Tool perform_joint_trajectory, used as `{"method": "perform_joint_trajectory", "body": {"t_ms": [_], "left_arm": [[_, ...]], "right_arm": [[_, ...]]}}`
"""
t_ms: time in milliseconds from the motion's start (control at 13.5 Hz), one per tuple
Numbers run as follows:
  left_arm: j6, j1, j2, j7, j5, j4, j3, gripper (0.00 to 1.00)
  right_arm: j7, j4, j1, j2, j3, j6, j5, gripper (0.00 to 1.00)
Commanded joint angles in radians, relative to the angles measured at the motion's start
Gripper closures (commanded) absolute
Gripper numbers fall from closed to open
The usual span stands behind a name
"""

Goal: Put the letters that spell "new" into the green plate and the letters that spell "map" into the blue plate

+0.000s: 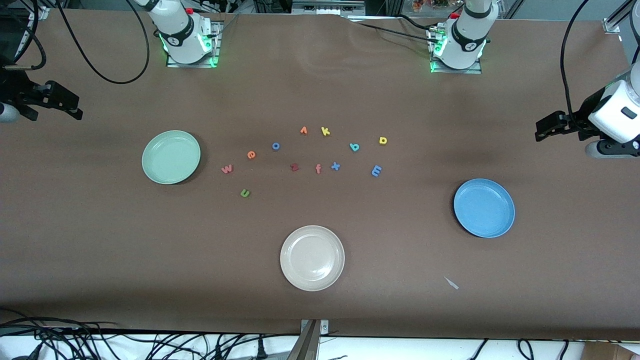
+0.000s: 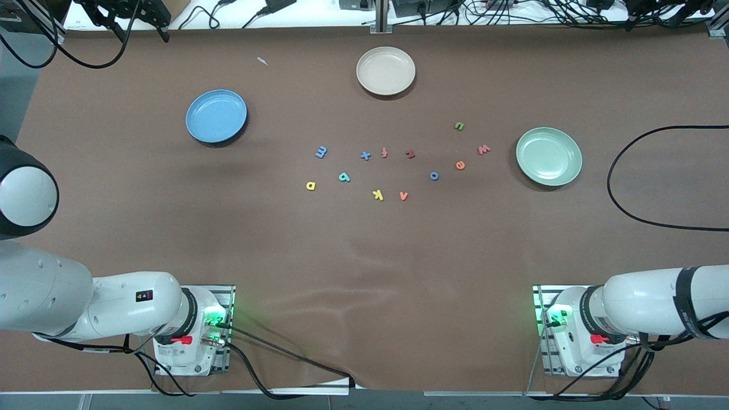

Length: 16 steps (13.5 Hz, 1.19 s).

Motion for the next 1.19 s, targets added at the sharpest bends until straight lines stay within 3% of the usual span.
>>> {"method": "perform_joint_trajectory", "body": {"t_ms": [0,1114], "left_arm": [[0.003,-0.014,-0.012,0.027,-0.040,0.002,0.016,0.00],[0.015,-0.001,-0.007,0.047,-0.060,0.002,0.054,0.00]], "right_arm": [[0.012,-0.006,-0.003,-0.009,0.004,0.004,0.012,0.00],[0.007,-0.008,-0.003,-0.006,0.004,-0.003,0.012,0.00]]}}
